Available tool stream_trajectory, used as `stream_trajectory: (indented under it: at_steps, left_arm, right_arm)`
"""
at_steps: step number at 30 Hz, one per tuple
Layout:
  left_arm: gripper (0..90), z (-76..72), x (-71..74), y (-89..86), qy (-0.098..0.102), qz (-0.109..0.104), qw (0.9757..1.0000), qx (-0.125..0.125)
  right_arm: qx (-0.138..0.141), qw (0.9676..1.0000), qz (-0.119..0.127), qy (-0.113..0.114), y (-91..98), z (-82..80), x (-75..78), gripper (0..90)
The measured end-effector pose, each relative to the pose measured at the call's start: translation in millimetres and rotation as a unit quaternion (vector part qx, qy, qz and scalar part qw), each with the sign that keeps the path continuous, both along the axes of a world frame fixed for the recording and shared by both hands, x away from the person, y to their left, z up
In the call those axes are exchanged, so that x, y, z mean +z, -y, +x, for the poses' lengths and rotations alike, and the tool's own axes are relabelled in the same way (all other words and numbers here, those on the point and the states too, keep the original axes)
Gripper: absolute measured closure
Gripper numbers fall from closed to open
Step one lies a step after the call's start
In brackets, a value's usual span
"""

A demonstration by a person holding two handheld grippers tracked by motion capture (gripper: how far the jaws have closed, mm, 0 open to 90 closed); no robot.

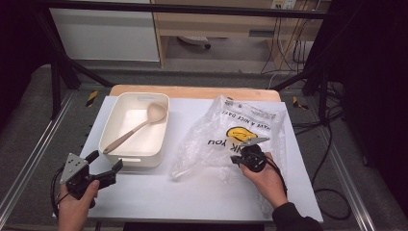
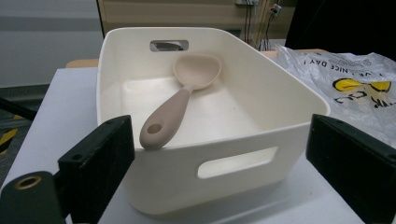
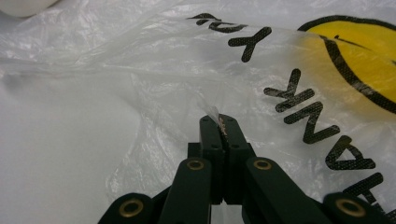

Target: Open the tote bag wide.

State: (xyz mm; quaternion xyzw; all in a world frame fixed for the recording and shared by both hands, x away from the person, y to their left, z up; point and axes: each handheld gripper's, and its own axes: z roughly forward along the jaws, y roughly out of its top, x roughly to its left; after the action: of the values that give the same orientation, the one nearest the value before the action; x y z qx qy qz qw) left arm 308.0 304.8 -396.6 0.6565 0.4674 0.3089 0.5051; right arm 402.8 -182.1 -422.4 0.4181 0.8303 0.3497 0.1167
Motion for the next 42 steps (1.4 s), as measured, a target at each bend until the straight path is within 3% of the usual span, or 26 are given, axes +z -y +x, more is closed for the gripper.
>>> stream_trajectory:
  at_steps: [11,13,15,21,25,33,39,42]
  left_arm:
    - [7.6,0.5,-0.2,-0.3,-0.001,-0.002,1.0,0.002]
    - [7.6,0.9,-0.2,-0.1,-0.001,-0.002,1.0,0.002]
    - [7.6,0.8,-0.2,-0.2,0.0,-0.002,1.0,0.001]
    - [7.6,0.2,0.2,-1.5,-0.001,-0.001,1.0,0.002]
    - [7.9,0.3,0.2,-0.5,-0.002,-0.001,1.0,0.0]
    - [8.2,0.1,0.3,-0.3,-0.003,0.002,1.0,-0.003]
    - [9.2,-0.8,1.6,0.7,0.002,0.001,1.0,-0.005]
    - [12.3,-0.5,3.7,2.8,0.006,-0.011,0.9998,-0.014]
  right_arm:
    - [0.01,0.9996,0.027,0.0,-0.8,16.8,32.7,90.0]
    - [0.004,0.999,0.045,0.0,-2.8,22.5,38.5,90.0]
    - [-0.002,0.9991,0.043,0.0,-5.2,26.9,40.3,90.0]
    - [-0.02,0.9986,0.048,0.002,-6.0,38.0,35.2,90.0]
    - [-0.034,0.9974,0.064,-0.003,-8.2,42.2,32.5,90.0]
    - [-0.03,0.9978,0.06,0.006,-16.6,36.2,36.2,90.0]
    - [-0.022,0.9985,0.049,-0.005,-21.4,34.4,26.9,90.0]
    - [-0.019,0.9988,0.046,-0.007,-24.1,32.9,23.3,90.0]
